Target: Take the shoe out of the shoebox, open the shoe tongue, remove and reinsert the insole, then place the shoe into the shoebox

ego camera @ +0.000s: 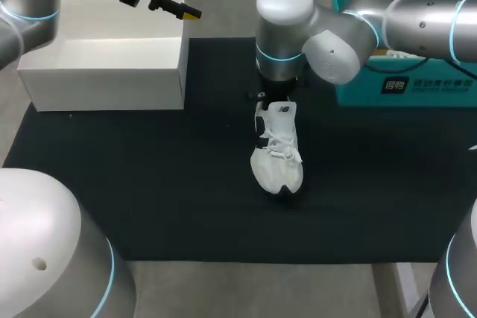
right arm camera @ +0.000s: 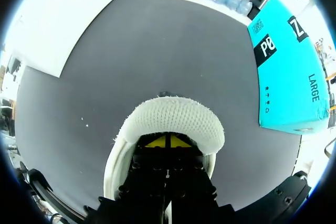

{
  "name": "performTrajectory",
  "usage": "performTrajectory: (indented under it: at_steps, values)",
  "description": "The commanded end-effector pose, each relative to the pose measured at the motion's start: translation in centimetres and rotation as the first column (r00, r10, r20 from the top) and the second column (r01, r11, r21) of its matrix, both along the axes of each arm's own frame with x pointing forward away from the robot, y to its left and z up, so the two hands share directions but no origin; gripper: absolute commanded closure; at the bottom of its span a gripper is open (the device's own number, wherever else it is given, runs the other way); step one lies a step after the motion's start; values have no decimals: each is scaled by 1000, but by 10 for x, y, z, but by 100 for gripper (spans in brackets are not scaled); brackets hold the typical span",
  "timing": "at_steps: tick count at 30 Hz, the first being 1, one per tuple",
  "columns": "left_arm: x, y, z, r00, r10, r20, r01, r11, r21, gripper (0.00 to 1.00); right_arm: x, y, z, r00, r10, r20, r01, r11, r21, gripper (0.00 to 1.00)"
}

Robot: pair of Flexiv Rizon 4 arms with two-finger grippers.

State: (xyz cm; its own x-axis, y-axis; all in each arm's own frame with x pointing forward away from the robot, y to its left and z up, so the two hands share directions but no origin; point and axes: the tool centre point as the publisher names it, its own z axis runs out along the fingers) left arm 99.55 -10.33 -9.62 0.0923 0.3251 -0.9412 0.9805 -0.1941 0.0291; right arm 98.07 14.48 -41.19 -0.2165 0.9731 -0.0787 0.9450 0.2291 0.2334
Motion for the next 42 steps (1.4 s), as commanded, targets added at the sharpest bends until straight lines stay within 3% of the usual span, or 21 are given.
performTrajectory:
  at_steps: [1,6,12,28,42]
  values:
    - [1,0,0,1000,-2,1,2,1000,2,0,0,5,-5,1000,9,-2,-9,1000,-9,100]
    - [1,0,0,1000,-2,1,2,1000,2,0,-9,1,24,1000,-3,14,4,1000,-28,100]
    - [1,0,0,1000,-2,1,2,1000,2,0,-23,-7,41,998,-38,-57,39,999,6,100]
    - [1,0,0,1000,-2,1,2,1000,2,0,-35,1,-10,982,-37,-183,46,998,49,100]
    - [1,0,0,1000,-2,1,2,1000,2,0,-62,-3,30,981,-45,-191,44,999,-10,100]
